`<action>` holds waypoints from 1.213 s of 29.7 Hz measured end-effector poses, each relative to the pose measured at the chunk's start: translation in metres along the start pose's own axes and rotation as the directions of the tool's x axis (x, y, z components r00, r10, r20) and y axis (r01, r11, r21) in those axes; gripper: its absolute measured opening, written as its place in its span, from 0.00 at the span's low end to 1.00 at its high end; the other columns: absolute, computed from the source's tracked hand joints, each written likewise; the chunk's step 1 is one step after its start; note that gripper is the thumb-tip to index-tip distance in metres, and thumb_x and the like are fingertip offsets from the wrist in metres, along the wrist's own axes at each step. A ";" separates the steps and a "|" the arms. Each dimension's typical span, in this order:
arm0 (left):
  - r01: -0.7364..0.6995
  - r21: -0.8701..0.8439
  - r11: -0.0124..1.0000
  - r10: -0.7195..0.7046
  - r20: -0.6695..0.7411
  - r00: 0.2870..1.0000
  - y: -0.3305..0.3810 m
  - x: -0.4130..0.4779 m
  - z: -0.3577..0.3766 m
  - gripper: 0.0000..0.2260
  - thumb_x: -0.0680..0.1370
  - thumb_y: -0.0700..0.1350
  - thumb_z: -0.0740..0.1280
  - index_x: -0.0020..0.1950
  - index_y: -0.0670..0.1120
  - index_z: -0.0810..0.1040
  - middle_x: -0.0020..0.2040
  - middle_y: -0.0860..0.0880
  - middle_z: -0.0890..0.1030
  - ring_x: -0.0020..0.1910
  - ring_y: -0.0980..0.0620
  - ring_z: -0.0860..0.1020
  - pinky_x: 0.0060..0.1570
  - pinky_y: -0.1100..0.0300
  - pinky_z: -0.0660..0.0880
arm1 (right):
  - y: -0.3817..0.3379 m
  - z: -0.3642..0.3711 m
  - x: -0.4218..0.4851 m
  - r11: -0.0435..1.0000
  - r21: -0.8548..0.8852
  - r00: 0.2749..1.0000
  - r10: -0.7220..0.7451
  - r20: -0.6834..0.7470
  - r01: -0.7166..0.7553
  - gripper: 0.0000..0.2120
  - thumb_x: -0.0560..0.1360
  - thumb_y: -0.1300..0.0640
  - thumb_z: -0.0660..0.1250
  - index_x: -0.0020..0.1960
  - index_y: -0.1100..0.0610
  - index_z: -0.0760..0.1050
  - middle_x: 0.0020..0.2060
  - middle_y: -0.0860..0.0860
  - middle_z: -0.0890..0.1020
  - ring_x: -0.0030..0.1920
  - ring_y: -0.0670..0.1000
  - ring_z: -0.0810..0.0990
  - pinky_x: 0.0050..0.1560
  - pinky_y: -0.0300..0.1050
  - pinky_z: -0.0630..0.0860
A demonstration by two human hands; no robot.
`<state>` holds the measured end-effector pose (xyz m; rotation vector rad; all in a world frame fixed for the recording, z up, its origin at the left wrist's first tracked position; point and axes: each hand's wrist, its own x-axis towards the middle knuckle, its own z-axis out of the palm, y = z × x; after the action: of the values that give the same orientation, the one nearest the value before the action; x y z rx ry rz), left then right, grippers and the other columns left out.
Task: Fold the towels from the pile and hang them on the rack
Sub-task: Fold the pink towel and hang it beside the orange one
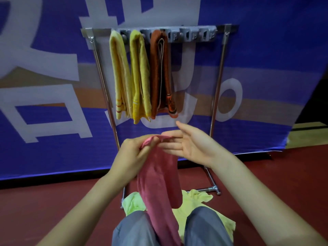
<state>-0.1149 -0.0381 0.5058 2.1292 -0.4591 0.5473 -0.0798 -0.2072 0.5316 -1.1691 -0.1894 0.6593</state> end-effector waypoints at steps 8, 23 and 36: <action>0.211 -0.225 0.951 -0.208 0.037 0.977 0.019 -0.003 -0.004 0.14 0.76 0.49 0.58 0.35 0.49 0.79 0.26 0.59 0.80 0.28 0.65 0.75 0.31 0.71 0.71 | 0.021 -0.003 -0.010 0.837 -0.531 0.988 -0.153 0.009 0.135 0.10 0.77 0.54 0.59 0.41 0.54 0.77 0.33 0.48 0.79 0.37 0.48 0.79 0.47 0.41 0.76; 0.337 -0.272 0.901 -0.367 -0.067 0.928 -0.004 0.008 -0.021 0.18 0.77 0.49 0.58 0.32 0.40 0.73 0.22 0.53 0.76 0.23 0.62 0.73 0.26 0.71 0.70 | 0.095 -0.072 0.007 0.750 -0.654 0.989 -0.147 -0.022 0.097 0.09 0.75 0.61 0.64 0.36 0.53 0.71 0.27 0.41 0.73 0.28 0.37 0.68 0.36 0.32 0.65; 0.465 -0.252 0.848 -0.516 -0.201 0.832 -0.039 0.002 -0.037 0.17 0.78 0.50 0.57 0.32 0.45 0.74 0.20 0.57 0.77 0.22 0.65 0.74 0.25 0.74 0.70 | 0.169 -0.122 0.005 0.796 -0.598 0.978 -0.041 -0.205 -0.092 0.10 0.76 0.64 0.61 0.36 0.57 0.69 0.27 0.46 0.80 0.31 0.42 0.77 0.40 0.36 0.72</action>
<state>-0.1015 0.0133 0.5005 1.8507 0.1887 0.4503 -0.0837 -0.2620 0.3304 -1.8597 -0.2142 0.5017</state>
